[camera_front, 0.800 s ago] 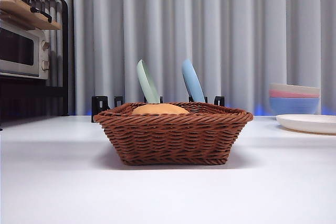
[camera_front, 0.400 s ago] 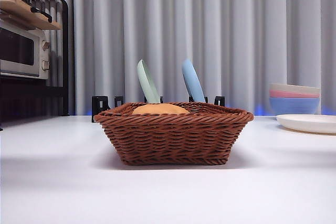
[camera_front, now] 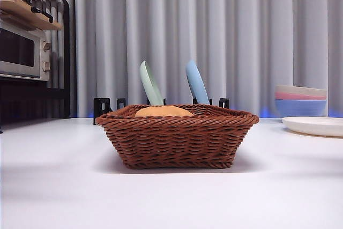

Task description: Pick up the basket,pick up the corn from the table,pick up the potato from the table,pick up the cucumber from the table,put all items into the basket

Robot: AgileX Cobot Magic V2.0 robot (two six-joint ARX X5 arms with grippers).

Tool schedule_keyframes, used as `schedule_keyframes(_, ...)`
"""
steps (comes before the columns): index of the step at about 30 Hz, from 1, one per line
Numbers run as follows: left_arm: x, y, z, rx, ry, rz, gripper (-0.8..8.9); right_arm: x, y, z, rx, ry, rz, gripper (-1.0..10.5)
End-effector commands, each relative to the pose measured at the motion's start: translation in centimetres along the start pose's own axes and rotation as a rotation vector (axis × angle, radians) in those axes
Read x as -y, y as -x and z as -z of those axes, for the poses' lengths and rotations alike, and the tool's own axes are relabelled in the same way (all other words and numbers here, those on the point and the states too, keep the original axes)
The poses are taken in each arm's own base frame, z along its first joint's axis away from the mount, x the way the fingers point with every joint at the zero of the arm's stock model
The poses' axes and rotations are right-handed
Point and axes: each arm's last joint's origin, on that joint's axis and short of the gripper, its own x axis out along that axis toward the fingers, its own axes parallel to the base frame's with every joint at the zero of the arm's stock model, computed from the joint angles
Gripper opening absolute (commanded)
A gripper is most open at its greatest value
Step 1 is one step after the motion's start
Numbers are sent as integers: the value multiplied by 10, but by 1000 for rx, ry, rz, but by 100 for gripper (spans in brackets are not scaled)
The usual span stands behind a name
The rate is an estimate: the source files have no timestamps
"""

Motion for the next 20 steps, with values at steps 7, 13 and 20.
schedule_keyframes(7,0,1,3,-16,-65,-4,-3,0,0,1,2,-12,2,2)
schedule_keyframes(13,-16,14,11,91,-19,-124,-2,0,0,1,-1,-12,3,1)
schedule_keyframes(20,-33,-1,63,196,54,-347,-2,0,0,2,-6,-12,3,2)
